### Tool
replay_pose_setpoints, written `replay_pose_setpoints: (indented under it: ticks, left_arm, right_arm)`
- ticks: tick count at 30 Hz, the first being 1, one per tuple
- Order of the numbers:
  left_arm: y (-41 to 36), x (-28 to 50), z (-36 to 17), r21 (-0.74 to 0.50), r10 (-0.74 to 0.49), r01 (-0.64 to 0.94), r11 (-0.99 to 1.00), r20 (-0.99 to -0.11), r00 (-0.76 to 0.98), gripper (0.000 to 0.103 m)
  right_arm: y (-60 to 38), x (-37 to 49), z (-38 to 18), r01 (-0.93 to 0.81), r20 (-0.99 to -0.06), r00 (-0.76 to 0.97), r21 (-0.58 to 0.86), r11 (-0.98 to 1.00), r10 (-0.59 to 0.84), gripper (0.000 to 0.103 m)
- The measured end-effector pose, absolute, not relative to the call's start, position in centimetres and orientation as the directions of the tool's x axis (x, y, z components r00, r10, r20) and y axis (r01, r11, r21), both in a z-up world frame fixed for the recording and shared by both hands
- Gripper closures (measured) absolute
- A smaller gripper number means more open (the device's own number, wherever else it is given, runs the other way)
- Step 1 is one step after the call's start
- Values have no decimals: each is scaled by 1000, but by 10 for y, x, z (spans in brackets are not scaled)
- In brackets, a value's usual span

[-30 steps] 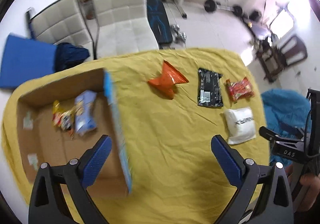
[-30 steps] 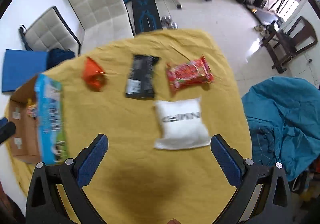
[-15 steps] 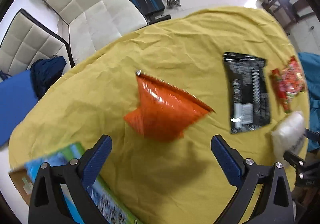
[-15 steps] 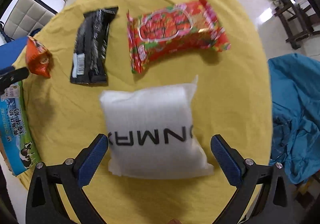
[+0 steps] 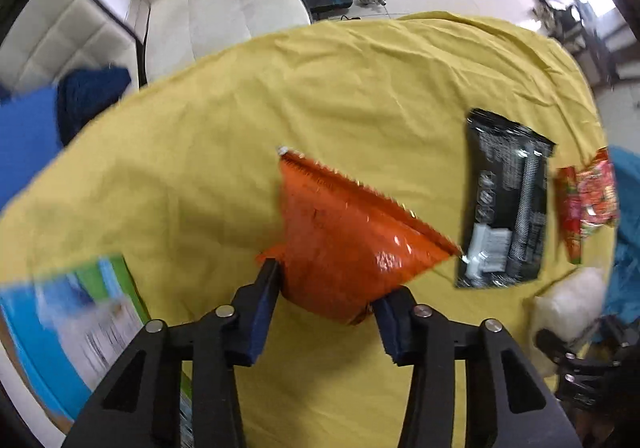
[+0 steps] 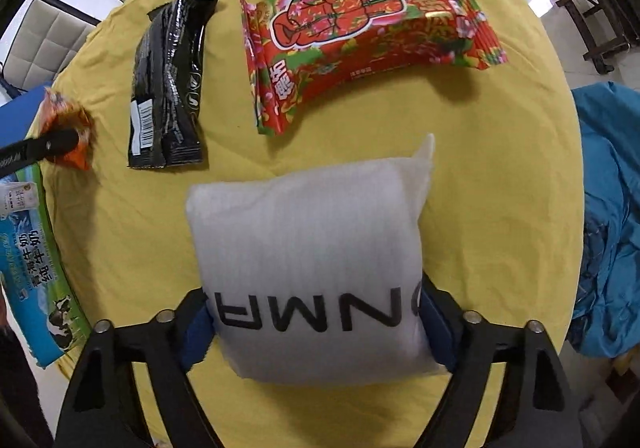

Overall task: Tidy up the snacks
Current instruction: 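Grasp the white NMPA pouch with the right tool while the left tool grasps the orange chip bag, then carry the white pouch and orange chip bag over the cardboard box with both tools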

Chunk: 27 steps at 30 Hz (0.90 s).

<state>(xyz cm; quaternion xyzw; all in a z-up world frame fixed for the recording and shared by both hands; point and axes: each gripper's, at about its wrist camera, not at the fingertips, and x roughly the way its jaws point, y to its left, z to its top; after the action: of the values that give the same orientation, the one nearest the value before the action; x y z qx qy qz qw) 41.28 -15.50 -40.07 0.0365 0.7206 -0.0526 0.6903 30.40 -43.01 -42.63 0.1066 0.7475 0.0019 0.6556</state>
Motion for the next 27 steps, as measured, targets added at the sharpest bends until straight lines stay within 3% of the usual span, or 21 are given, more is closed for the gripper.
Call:
replay_pose_setpoints:
  ticks: [6, 12, 18, 27]
  left_arm:
    - [-154, 351, -393, -105, -97, 63, 992, -988, -121, 64]
    - [-157, 302, -419, -135, -125, 39, 990, -972, -201, 64]
    - [-166, 297, -422, -89, -77, 65, 994, -983, -168, 60]
    - [-177, 287, -411, -60, -53, 67, 996, -994, -99, 65]
  right_arm:
    - [-432, 294, -415, 172, -963, -154, 194, 966, 221, 23]
    - [-419, 272, -422, 118, -959, -196, 183, 976, 204, 22]
    - [-410, 273, -420, 119, -969, -178, 151, 981, 171, 18]
    - [-380, 261, -408, 105, -983, -134, 111, 988, 125, 20]
